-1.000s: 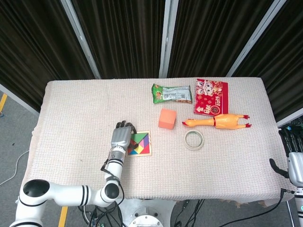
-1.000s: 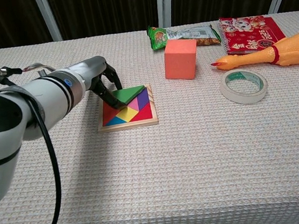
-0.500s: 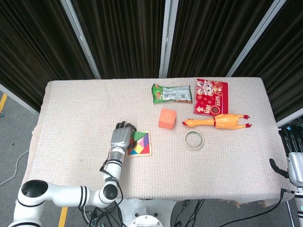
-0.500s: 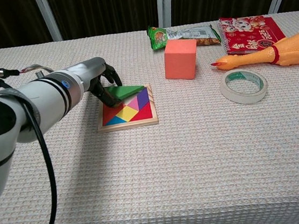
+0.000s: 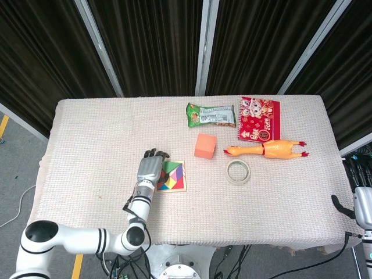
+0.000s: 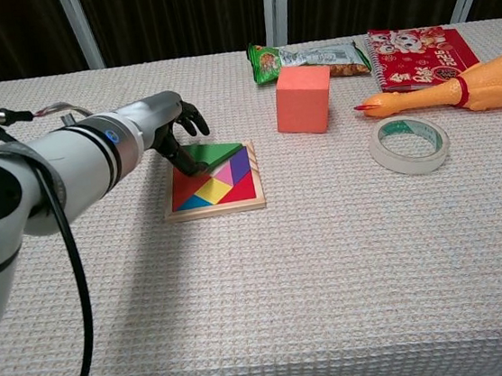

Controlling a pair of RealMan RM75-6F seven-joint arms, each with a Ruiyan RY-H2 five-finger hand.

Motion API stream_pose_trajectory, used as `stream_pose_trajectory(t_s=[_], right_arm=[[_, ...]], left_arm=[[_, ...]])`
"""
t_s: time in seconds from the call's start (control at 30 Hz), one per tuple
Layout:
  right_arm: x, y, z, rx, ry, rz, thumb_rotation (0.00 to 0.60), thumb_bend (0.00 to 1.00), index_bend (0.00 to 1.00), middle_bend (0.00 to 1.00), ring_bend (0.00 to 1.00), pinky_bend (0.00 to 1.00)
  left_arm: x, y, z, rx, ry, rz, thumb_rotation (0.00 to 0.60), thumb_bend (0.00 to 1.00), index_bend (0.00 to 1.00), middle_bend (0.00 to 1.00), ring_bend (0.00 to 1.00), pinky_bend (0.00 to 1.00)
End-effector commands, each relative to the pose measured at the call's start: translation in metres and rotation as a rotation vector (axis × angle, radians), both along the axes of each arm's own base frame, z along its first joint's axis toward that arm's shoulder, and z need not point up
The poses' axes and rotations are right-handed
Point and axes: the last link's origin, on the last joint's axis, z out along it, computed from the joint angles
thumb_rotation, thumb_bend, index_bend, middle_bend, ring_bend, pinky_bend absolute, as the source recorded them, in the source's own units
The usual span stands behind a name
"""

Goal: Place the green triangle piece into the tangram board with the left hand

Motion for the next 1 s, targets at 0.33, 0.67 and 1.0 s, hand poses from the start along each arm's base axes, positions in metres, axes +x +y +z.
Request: stream_pose_trajectory(t_s=[0.33,0.67,1.0], right_arm=[[0.0,-0.001,0.0,-0.003,-0.002,0.0,0.6,0.21,0.0,0.0,0.0,0.0],[0.001,-0.002,0.0,-0.005,0.002,0.002,0.6,0.21,0.0,0.0,0.0,0.0],[-0.002,-0.001,0.002,-0.008,-0.002,-0.008,0.6,0.21,0.0,0.0,0.0,0.0]], left_arm=[[-0.015,0.001,0.028,0.042,0.031,-0.041,0.6,0.35,0.27,0.15,0.0,0.04],[-0.034,0.001,0.026,-0.038,0.001,-0.077,0.6,0.35,0.3,0.1,0.0,0.02],[-0.03,0.006,0.019,-0.052,0.006,-0.091,0.6,0.35,0.29,0.1,0.0,0.02]])
